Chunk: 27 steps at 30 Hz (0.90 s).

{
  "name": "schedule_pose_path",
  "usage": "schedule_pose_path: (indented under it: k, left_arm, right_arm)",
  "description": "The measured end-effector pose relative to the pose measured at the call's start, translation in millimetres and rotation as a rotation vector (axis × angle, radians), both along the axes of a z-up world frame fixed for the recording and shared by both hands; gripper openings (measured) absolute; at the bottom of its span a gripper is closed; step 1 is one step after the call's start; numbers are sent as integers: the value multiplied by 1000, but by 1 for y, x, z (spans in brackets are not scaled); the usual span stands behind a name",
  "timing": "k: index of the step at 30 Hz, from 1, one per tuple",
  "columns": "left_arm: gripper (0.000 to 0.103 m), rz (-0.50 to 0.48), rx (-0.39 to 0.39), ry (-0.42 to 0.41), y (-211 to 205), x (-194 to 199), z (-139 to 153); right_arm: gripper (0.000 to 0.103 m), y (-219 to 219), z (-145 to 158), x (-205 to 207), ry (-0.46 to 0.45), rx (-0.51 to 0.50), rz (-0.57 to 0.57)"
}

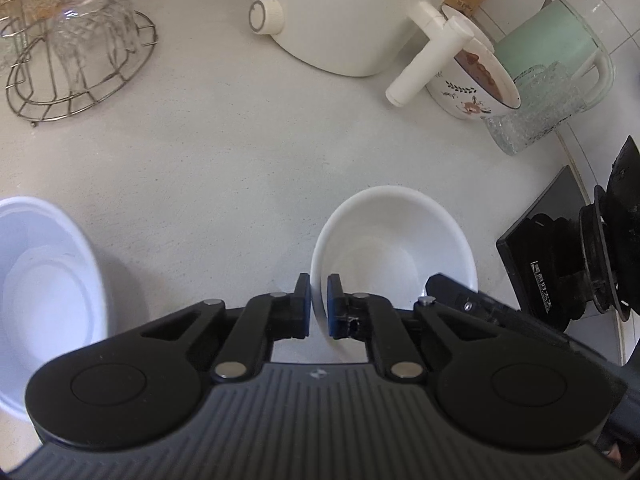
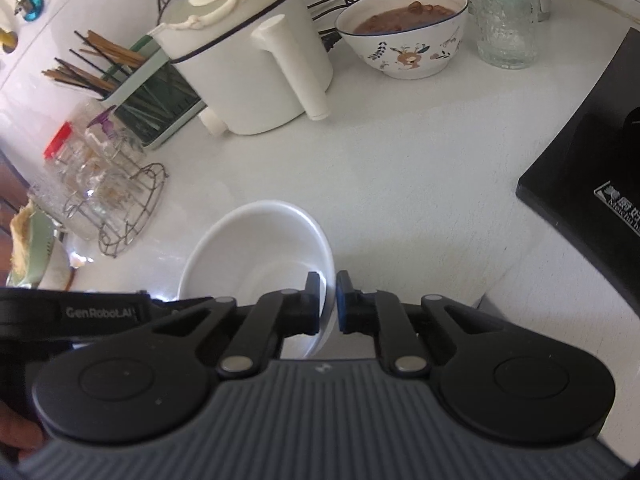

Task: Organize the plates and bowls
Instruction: 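Lift the white bowl with both tools and carry it onto the blue bowls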

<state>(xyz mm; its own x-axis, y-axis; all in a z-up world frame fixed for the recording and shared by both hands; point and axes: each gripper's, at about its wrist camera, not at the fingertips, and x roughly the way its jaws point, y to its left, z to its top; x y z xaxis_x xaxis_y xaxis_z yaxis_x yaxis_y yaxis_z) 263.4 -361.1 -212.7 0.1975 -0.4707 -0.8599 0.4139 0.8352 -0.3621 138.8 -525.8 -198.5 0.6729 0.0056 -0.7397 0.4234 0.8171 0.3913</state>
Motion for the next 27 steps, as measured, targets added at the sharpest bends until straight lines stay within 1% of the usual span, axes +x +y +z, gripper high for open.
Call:
schedule_pose_path:
  k: [5,8,10,13,19,25,27]
  left_arm:
    - [9,17,-37,28,12,-3,10]
    - [9,13,-58,18,18,-9,23]
    - [9,18,-88,22,23,-12,32]
    - [9,6,-97,0,30,-16,47]
    - [9,12,-127,-12,55,-14,73]
    - [10,12,-182,20,85,-6,97]
    - [10,14,-182,9,97,-4,105]
  right_arm:
    - [11,5,10,-7,-19,0,3]
    - [11,6,20,-10,-33,-7,6]
    - [11,7,28,-14,-41,-9,2]
    - [11,10,39,-17,-58,-1,-5]
    - [11,25,63,-20,-92,11,-13]
    - [11,44,85,-16,-115,-8,-3]
    - [11,50,90,-11,-117,-8,1]
